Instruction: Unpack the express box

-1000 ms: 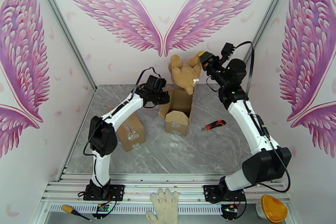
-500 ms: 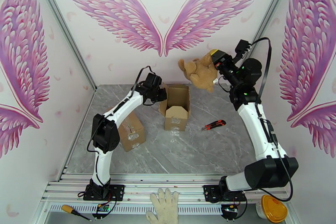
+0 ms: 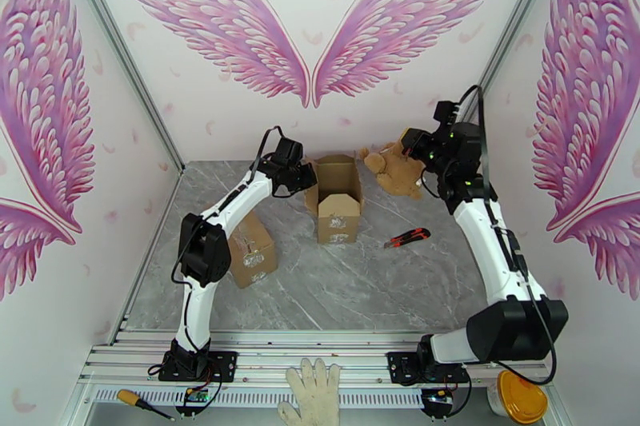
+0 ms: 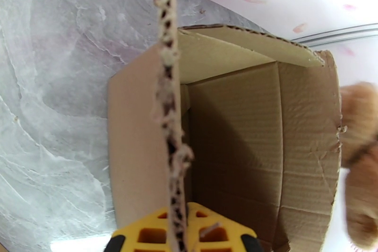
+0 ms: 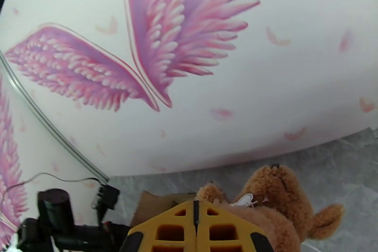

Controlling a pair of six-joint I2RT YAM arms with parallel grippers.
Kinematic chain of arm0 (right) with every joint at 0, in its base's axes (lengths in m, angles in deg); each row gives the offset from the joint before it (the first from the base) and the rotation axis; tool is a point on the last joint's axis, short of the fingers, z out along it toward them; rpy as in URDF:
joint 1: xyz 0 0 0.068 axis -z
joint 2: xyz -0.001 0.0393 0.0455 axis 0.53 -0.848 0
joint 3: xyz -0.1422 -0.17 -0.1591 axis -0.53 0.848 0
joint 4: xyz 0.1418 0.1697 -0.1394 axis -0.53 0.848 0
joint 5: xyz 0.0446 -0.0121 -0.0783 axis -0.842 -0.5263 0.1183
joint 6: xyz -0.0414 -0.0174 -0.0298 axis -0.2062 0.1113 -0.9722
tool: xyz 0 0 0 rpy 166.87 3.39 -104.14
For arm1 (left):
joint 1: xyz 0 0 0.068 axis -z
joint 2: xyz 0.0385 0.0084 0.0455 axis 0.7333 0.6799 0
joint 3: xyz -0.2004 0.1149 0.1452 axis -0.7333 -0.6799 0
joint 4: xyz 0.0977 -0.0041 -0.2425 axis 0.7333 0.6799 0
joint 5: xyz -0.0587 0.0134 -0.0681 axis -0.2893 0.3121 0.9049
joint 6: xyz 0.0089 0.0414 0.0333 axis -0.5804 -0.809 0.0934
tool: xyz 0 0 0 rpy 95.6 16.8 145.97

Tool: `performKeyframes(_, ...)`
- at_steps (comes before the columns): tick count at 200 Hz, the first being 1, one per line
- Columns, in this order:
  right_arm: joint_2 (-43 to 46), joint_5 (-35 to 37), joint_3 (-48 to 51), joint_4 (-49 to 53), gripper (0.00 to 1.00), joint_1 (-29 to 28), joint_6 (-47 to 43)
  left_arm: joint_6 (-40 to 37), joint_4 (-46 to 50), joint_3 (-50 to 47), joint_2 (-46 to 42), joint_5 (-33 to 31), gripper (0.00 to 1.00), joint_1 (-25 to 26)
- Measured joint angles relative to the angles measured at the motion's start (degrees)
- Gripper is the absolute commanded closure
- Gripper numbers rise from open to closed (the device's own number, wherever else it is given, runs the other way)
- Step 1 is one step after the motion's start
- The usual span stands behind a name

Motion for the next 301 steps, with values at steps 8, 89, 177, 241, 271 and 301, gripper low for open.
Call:
performKeyframes(8, -1.9, 0.13, 0.63, 0.15, 1.0, 0.0, -1.4, 0.5, -0.17, 0.39, 0.33, 0.15, 1.0, 0.0)
performKeyframes(89, -13.07, 2.91, 5.14, 2.01, 0.42, 0.0, -9.33, 5.29, -3.96, 1.79, 2.75, 1.29, 0.88, 0.39)
performKeyframes(177, -3.39, 10.62, 4.13, 11.39, 0.04, -0.24, -11.04, -2.82, -1.81, 3.43, 0.37, -5.09, 0.11, 1.75)
performKeyframes(241, 13.38, 12.68, 9.86, 15.28, 0.13, -17.29, -9.4, -15.37, -0.31, -8.24, -25.92, -21.14, 0.01, -1.57)
performKeyframes(271, 16.68, 13.25, 19.06, 15.61, 0.17, -26.27, -6.21, -15.63, 1.36, -19.34, -39.39, -27.08, 0.01, -9.31)
performKeyframes(301, 10.54, 13.25, 24.24, 14.01, 0.15, -30.95, -3.48, -13.7, 4.57, -30.16, -46.9, -26.77, 0.01, -21.57)
